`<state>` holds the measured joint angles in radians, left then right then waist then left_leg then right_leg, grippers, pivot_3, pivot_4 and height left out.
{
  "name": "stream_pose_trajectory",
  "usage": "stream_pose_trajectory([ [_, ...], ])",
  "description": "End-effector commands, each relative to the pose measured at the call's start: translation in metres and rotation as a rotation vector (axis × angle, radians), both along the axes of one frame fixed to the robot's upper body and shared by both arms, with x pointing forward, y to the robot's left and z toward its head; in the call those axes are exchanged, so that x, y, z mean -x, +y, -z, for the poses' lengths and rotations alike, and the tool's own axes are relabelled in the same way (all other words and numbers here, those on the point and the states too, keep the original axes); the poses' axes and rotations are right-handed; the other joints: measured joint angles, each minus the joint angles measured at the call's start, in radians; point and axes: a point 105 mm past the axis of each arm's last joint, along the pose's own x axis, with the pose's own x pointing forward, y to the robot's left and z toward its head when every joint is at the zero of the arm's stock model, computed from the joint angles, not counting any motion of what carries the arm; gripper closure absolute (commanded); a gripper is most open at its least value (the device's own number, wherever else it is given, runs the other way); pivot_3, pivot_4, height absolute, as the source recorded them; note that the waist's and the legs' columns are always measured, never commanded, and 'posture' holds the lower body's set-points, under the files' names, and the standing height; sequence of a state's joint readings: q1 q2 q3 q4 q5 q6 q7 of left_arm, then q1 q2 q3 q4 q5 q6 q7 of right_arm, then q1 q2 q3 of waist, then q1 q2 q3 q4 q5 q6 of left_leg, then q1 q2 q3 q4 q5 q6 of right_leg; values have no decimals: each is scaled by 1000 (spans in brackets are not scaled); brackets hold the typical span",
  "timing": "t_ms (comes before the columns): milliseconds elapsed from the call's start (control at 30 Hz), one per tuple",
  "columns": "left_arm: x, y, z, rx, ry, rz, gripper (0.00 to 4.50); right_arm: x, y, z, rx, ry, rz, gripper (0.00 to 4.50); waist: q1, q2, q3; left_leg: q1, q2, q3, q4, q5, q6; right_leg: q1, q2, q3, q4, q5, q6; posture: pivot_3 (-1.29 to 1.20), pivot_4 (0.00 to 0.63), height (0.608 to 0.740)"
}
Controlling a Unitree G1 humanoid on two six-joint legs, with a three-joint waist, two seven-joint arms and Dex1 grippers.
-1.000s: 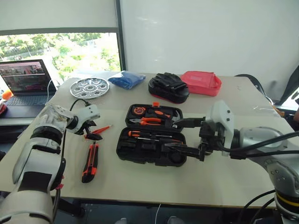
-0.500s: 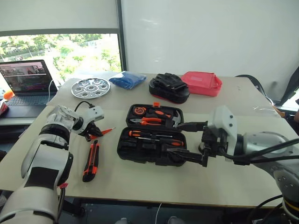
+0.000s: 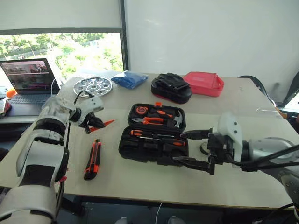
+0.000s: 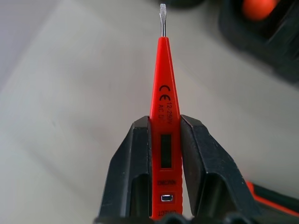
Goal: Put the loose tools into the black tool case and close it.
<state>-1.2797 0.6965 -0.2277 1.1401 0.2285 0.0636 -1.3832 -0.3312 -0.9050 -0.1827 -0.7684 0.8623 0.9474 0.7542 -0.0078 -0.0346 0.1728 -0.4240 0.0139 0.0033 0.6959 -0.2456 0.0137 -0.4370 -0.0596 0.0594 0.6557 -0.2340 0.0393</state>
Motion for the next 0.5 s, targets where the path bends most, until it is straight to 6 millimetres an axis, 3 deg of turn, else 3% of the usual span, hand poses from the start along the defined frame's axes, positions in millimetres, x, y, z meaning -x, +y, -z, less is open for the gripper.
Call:
stream_pose_trajectory([
  [33,12,-42,-33,13,-50,238,4074,1,-1,-5,19,-79,12,0,-2,0,0,0,0,0,0,0,0,0,0,0,0,0,0,0,150,740],
  [133,31,-74,-24,-37,-1,387,4074,0,0,-1,24,-82,15,0,-5,0,0,0,0,0,0,0,0,0,0,0,0,0,0,0,150,740],
  [267,44,-105,-3,-84,38,445,4074,1,2,1,13,-80,18,0,-11,0,0,1,1,-1,0,0,0,0,1,2,0,0,0,0,150,740],
  [367,47,-115,10,-93,59,435,4074,2,2,2,8,-78,28,0,-12,0,0,2,1,-1,1,0,0,0,1,2,1,0,0,0,150,740],
  [500,45,-114,28,-148,64,417,4074,5,2,5,-3,-73,51,0,-11,0,0,2,1,-1,1,0,0,0,2,3,2,0,0,0,150,740],
])
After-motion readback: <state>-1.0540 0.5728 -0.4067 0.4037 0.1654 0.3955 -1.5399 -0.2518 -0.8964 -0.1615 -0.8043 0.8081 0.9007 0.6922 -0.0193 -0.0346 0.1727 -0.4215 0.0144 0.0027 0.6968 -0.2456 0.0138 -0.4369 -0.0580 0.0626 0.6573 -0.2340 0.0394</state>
